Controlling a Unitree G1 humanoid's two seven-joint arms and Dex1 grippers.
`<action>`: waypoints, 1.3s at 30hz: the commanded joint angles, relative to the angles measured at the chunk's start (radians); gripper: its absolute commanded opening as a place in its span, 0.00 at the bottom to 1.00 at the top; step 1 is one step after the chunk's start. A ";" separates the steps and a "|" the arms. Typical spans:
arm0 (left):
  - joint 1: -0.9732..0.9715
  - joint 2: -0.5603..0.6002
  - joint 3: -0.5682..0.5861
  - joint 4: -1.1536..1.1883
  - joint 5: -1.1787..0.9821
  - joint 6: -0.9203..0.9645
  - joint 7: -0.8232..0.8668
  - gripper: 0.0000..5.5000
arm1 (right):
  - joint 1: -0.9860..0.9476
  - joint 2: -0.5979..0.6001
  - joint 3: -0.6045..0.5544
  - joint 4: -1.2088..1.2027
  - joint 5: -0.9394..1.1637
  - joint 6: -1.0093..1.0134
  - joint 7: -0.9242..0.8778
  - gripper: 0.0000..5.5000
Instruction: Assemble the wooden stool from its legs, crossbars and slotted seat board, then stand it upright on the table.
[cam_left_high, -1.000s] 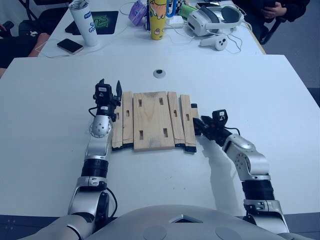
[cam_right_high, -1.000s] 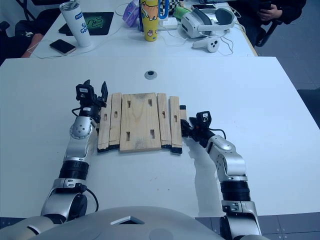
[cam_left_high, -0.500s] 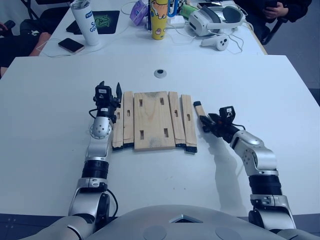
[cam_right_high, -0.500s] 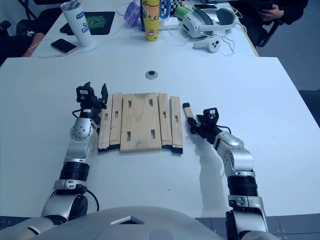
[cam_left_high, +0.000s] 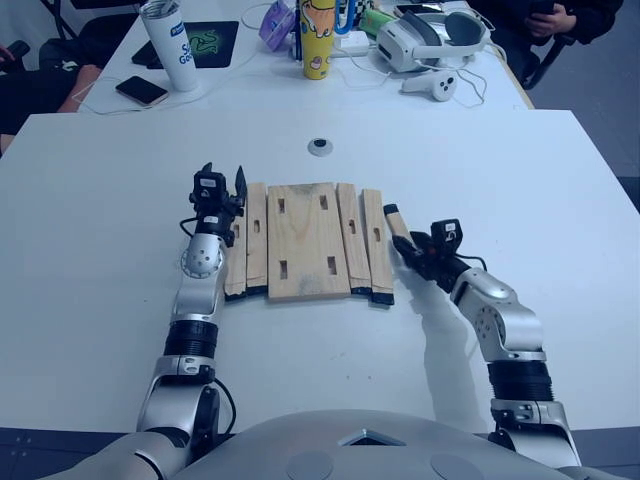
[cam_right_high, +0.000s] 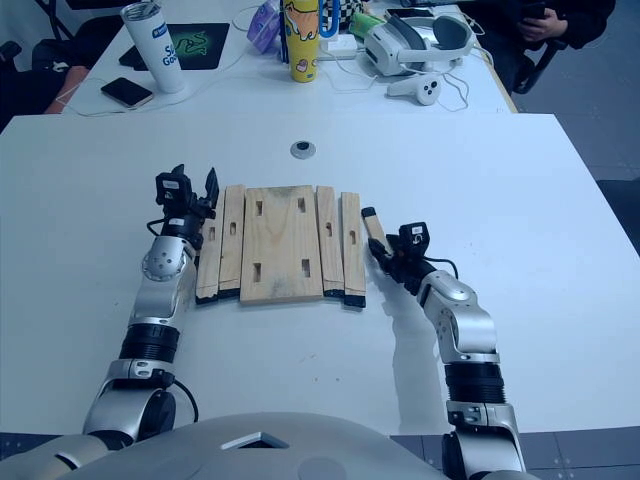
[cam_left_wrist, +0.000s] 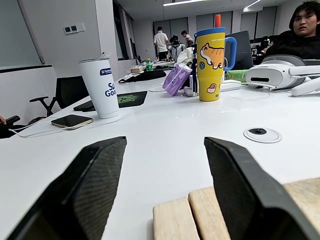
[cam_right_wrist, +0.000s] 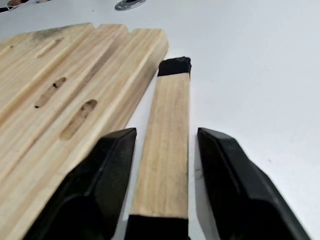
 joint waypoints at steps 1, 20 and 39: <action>0.010 0.004 -0.003 0.006 0.005 0.008 -0.006 0.53 | 0.036 0.007 0.037 0.036 -0.059 0.023 -0.042 0.41; -0.049 -0.065 0.053 -0.107 -0.311 0.298 -0.204 0.53 | -0.032 0.038 -0.070 -0.005 -0.088 -0.237 -0.113 0.24; -0.157 -0.164 0.146 -0.345 -0.839 0.966 -0.120 0.53 | -0.031 0.125 0.143 -0.083 -0.045 -0.359 0.102 0.24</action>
